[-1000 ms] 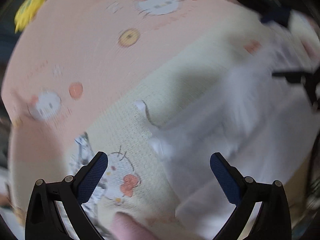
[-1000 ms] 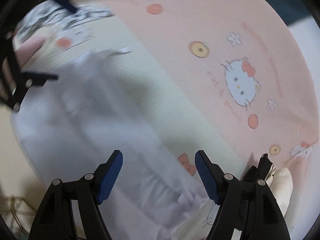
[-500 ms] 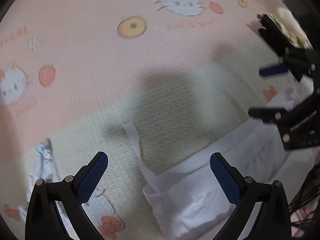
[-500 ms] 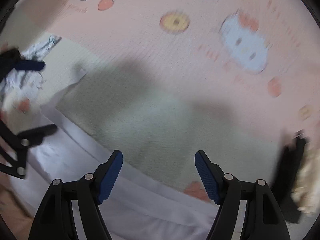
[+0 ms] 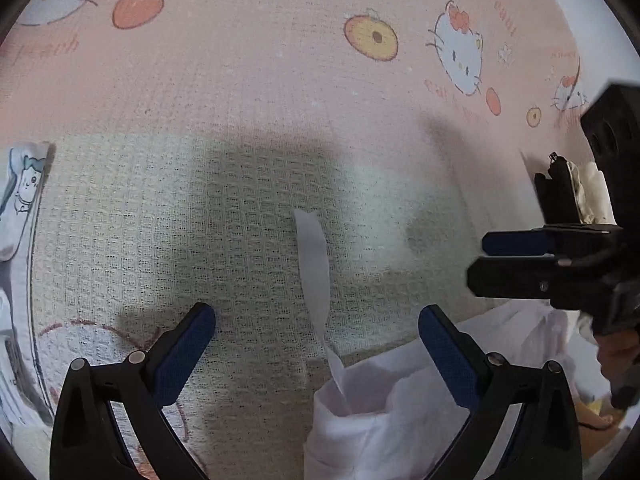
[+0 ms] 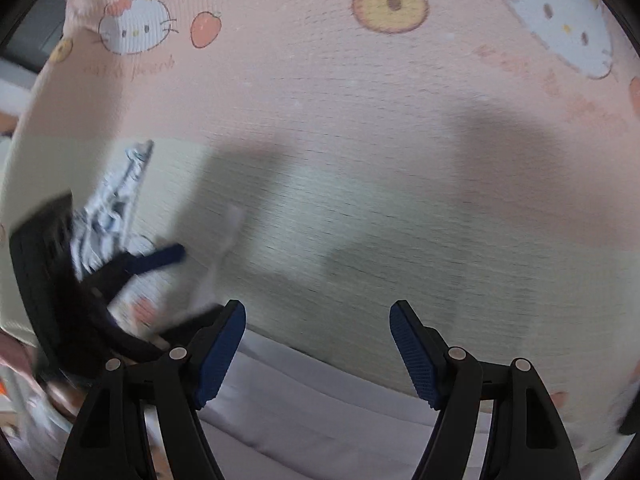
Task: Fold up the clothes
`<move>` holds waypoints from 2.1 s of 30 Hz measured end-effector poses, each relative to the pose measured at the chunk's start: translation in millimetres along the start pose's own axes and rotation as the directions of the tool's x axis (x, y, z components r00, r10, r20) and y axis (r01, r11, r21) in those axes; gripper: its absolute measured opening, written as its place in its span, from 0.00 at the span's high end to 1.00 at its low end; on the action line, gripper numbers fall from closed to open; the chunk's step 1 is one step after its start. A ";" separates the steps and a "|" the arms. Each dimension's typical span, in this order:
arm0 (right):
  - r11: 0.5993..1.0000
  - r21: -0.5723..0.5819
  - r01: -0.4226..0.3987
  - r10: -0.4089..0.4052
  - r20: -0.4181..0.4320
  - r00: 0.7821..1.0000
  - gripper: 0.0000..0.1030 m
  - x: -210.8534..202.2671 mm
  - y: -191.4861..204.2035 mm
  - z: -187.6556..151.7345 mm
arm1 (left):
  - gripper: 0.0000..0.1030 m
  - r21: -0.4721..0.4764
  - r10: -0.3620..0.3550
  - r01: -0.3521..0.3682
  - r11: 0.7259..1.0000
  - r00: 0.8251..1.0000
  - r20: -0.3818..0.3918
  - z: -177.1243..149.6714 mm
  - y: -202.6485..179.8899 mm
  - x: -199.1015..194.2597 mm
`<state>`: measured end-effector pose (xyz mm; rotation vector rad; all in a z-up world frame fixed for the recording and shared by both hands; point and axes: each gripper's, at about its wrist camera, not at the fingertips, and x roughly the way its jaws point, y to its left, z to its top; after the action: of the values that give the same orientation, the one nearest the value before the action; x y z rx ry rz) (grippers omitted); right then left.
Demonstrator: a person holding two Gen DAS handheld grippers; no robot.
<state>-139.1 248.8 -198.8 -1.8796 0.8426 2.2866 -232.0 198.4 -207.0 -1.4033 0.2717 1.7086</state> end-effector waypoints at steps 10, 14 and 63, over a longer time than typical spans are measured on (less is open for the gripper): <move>0.971 0.123 -0.206 0.209 -0.007 0.978 0.35 21.9 24.7 7.2 | 0.00 0.017 0.055 -0.056 0.998 0.996 0.065 -5.4 -4.5 3.7; 0.960 0.157 -0.230 0.235 -0.010 0.972 0.42 25.1 24.1 9.3 | 0.11 0.034 0.086 -0.089 0.995 0.993 0.075 -7.9 -11.1 0.3; 0.961 -0.037 -0.275 0.275 0.005 0.961 0.95 7.7 51.6 1.2 | 0.55 0.192 -0.048 0.054 0.980 0.998 -0.037 -17.3 -49.5 -35.5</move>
<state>-161.8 203.4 -186.9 -1.8672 1.1342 2.4779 -185.0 199.0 -164.5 -1.2850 0.4050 1.5743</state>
